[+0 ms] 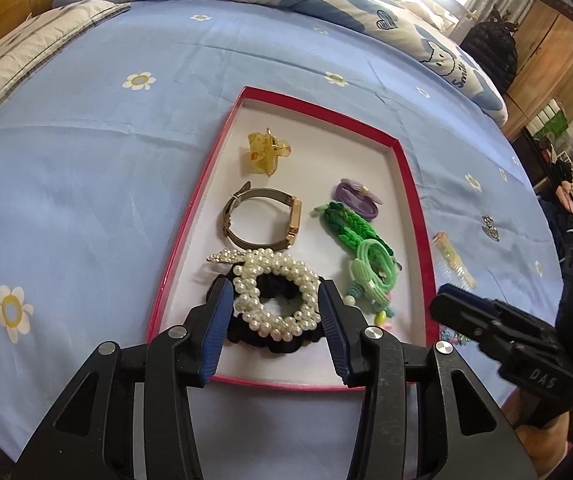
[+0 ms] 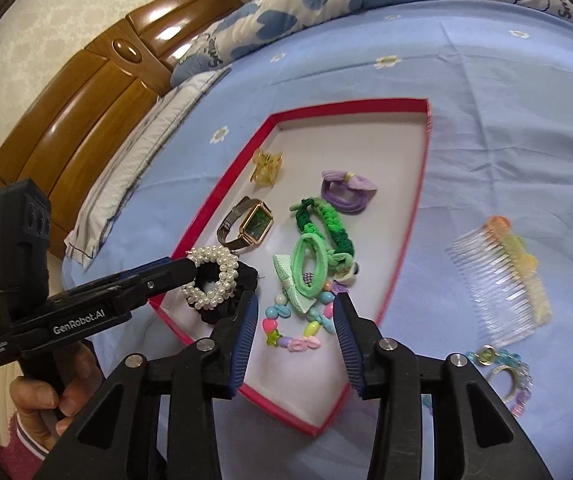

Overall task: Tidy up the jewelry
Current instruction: 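Carry the pearl bracelet and green tie into the tray and open both tools, then grasp the beaded bracelet with the left tool while the right tool grasps the clear comb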

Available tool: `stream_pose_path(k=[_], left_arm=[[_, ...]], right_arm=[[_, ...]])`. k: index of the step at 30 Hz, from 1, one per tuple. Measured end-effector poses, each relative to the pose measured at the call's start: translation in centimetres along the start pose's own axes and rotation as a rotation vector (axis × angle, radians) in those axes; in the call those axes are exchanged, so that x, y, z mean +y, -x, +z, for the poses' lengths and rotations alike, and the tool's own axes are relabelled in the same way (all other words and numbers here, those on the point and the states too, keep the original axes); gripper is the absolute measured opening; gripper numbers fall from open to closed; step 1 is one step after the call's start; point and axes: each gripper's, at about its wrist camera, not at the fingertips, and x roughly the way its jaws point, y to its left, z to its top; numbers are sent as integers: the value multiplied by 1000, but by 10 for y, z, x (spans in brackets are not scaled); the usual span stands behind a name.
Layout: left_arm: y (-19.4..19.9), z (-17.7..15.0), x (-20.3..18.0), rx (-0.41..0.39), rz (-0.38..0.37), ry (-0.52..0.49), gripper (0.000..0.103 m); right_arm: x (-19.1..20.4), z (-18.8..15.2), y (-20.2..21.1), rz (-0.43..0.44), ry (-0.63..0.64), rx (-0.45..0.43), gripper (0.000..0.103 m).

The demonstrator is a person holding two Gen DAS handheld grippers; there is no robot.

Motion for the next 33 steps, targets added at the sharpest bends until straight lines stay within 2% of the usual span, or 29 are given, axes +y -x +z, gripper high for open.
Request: stream_pose_path(k=[21, 33], left_arm=[[19, -13, -36, -10, -40, -61, 46], [19, -25, -75, 11, -81, -144, 46]], right_arm=[[-74, -32, 82, -108, -161, -122, 42], [-104, -46, 101, -137, -219, -151, 42]])
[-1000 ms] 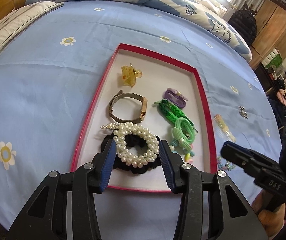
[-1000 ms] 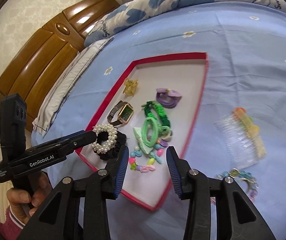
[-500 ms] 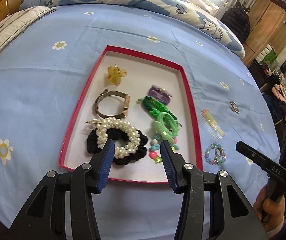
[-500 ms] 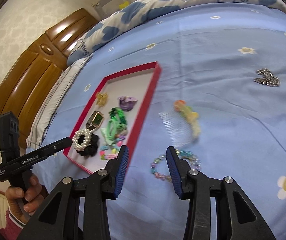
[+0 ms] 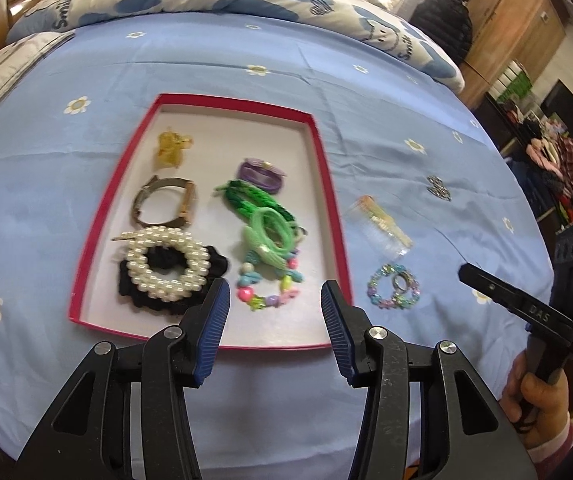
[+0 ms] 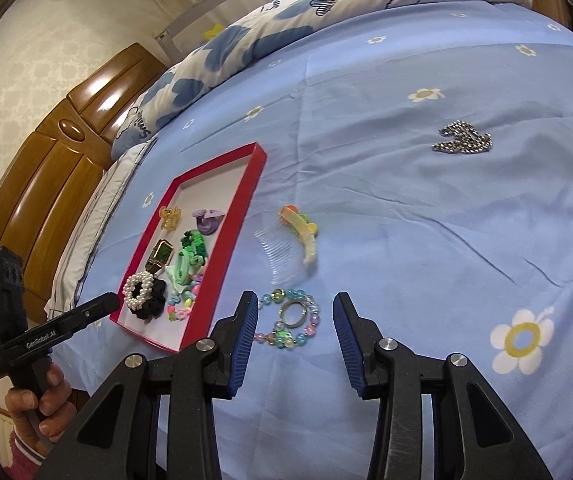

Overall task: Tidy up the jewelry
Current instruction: 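Grasp the beaded bracelet with the left tool while the right tool grasps the clear comb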

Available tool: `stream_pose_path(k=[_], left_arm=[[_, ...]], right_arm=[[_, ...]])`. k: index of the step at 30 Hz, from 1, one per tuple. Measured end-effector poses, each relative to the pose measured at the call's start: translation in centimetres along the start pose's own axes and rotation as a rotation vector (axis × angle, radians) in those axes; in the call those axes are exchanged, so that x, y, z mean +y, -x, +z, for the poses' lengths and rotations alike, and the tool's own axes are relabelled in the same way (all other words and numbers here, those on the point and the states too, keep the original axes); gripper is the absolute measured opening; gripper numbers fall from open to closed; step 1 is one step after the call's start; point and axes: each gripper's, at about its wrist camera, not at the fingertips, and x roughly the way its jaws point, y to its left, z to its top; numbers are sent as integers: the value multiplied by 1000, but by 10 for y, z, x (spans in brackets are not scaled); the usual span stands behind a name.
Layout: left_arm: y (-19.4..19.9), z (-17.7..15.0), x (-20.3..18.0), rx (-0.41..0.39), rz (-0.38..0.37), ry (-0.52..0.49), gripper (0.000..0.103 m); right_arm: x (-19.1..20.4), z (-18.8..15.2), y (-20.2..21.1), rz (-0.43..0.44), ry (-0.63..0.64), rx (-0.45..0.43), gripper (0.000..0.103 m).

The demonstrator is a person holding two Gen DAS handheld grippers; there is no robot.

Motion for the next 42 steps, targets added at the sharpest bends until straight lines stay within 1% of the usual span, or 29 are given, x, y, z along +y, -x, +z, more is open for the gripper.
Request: stream_pose_path(k=[6, 12, 15, 18, 24, 28, 29, 30, 31, 32, 34, 38, 42], left_arm=[[-6, -8, -26, 25, -36, -53, 46], [-21, -17, -64, 67, -91, -135, 46], [-31, -20, -80, 87, -102, -174, 46], [-45, -20, -94, 109, -98, -211, 46], [-62, -18, -105, 145, -106, -248, 46], [-66, -18, -104, 157, -110, -251, 46], [-67, -18, -104, 161, -111, -251, 46], [-69, -18, -104, 164, -112, -251, 46], [-70, -18, -105, 166, -112, -254, 46], [-71, -18, -106, 169, -114, -258, 46], [-74, -18, -109, 170, -120, -266, 46], [-79, -18, -118, 172, -133, -288, 46], [-89, -18, -125, 183, -133, -303, 46]], right_arm=[[-7, 0, -7, -1, -8, 8, 42], [-11, 8, -19, 9, -4, 15, 42], [-13, 13, -27, 14, 1, 22, 42], [-15, 20, -37, 20, 7, 33, 42], [-15, 33, -60, 41, 24, 70, 42], [-17, 35, -79, 58, 23, 108, 41], [-17, 34, -82, 60, 23, 112, 39], [-18, 34, -83, 63, 23, 111, 33], [-18, 34, -83, 68, 21, 110, 15], [-19, 33, -83, 74, 16, 115, 9], [-22, 32, -79, 93, -2, 106, 7], [-30, 30, -54, 100, -28, 45, 5], [-43, 30, -29, 81, -61, -19, 5]])
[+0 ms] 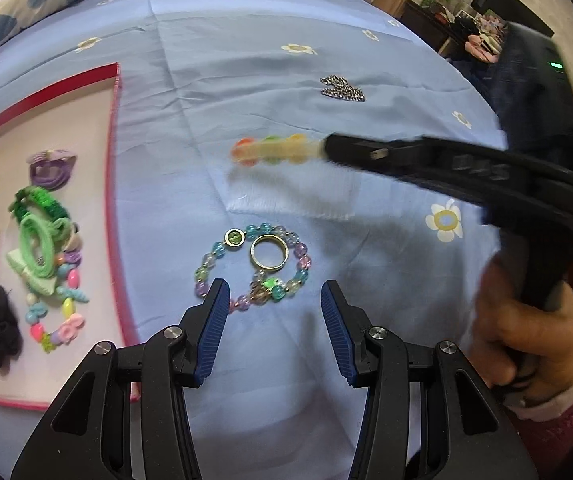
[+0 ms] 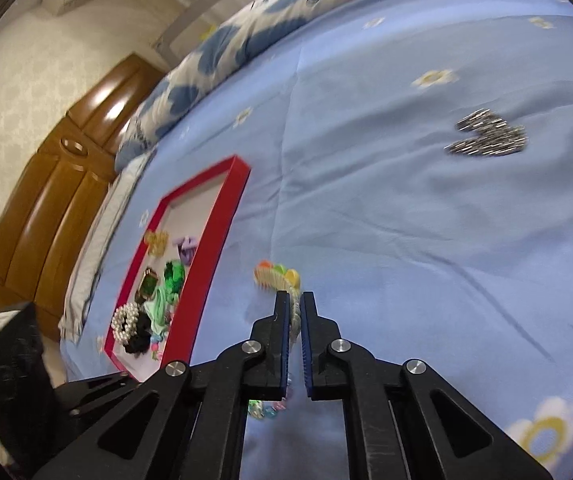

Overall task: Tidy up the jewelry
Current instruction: 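Grasp the beaded bracelet with the left tool while the right tool grasps the clear comb, then carry the beaded bracelet and comb into the tray and open both tools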

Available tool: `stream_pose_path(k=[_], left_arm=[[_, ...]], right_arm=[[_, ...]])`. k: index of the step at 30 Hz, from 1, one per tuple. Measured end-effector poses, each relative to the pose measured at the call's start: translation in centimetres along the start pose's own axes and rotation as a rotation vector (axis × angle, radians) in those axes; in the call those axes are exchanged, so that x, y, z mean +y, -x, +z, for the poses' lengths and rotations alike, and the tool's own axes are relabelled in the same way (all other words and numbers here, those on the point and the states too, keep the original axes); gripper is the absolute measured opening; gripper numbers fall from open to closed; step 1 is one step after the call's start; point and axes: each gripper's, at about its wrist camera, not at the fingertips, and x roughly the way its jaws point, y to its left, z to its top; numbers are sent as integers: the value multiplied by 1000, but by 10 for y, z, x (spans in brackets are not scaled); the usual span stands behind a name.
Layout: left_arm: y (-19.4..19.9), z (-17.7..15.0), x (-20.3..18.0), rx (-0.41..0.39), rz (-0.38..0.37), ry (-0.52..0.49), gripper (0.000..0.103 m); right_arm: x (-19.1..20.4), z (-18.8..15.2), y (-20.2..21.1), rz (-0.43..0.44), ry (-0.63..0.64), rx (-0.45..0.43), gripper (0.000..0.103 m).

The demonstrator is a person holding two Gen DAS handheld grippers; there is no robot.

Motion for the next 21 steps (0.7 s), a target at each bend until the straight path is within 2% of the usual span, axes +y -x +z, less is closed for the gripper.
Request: stream_pose_path(k=[6, 9, 10, 11, 13, 18, 21], left_arm=[[-17, 0, -7, 36, 13, -42, 46], [-23, -3, -13, 39, 46, -73, 46], [-24, -3, -15, 34, 60, -83, 41], [-24, -3, -16, 30, 67, -87, 27], [-24, -1, -13, 36, 45, -78, 12], [-16, 0, -10, 23, 29, -65, 8], [-1, -1, -12, -11, 5, -49, 8]], right_arm=[[-21, -3, 37, -8, -59, -72, 5], [-28, -7, 46, -2, -90, -86, 5], [-29, -8, 48, 0, -97, -88, 5], [-30, -10, 49, 0, -102, -92, 5], [-32, -12, 51, 1, -109, -95, 5], [-29, -16, 52, 7, -115, -97, 5], [-26, -16, 54, 13, -112, -102, 5]])
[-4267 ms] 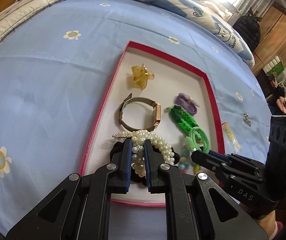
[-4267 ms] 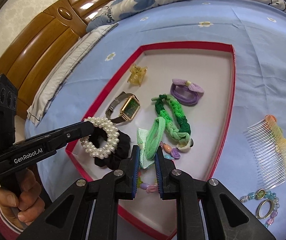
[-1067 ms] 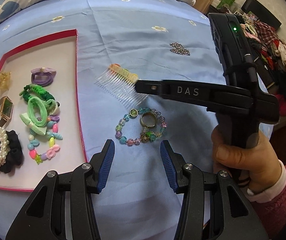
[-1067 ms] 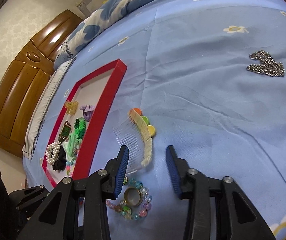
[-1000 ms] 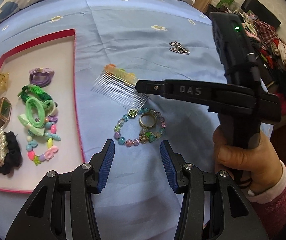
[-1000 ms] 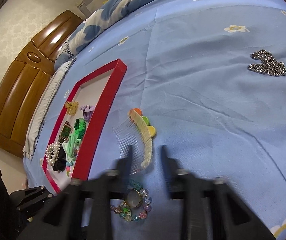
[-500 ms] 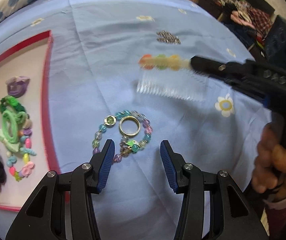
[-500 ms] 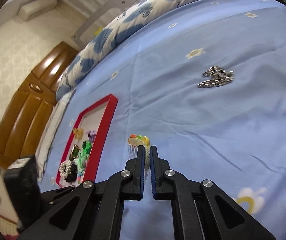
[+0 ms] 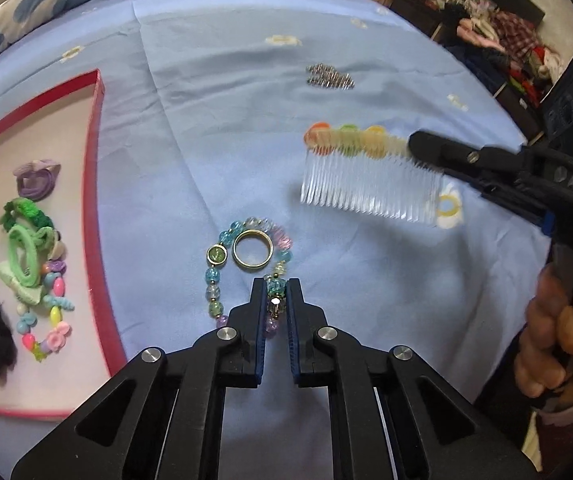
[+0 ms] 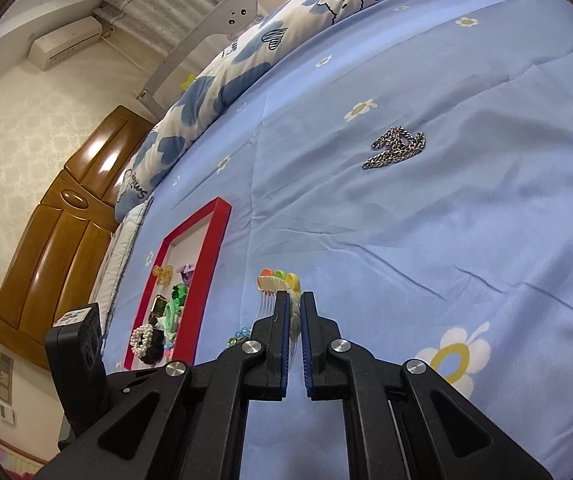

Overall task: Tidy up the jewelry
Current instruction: 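Carry the beaded bracelet and comb into the tray and open both tools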

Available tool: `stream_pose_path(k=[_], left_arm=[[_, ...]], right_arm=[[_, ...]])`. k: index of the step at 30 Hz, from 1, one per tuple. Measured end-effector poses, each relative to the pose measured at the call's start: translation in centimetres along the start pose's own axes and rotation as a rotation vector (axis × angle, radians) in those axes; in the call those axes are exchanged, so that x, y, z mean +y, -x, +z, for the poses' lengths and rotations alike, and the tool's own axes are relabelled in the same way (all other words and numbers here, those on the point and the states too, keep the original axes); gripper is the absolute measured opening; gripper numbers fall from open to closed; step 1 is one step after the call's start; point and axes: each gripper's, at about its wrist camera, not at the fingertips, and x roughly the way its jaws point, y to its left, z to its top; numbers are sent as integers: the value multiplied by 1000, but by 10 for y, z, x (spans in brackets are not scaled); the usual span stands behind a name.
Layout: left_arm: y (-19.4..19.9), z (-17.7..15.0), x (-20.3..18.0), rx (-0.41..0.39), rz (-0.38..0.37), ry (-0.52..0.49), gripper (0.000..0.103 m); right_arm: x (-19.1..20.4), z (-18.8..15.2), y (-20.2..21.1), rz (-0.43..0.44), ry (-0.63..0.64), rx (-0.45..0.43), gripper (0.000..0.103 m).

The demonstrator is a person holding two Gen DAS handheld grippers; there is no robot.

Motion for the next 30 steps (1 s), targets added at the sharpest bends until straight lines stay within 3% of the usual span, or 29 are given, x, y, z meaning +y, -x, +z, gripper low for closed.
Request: stream_pose_path(k=[13, 30], left_arm=[[75, 3, 20, -161, -41, 85, 7], [125, -15, 85, -280, 39, 237, 7]], right_arm=[[28, -6, 3, 24, 50, 2, 5], [81, -20, -28, 78, 142, 74, 5]])
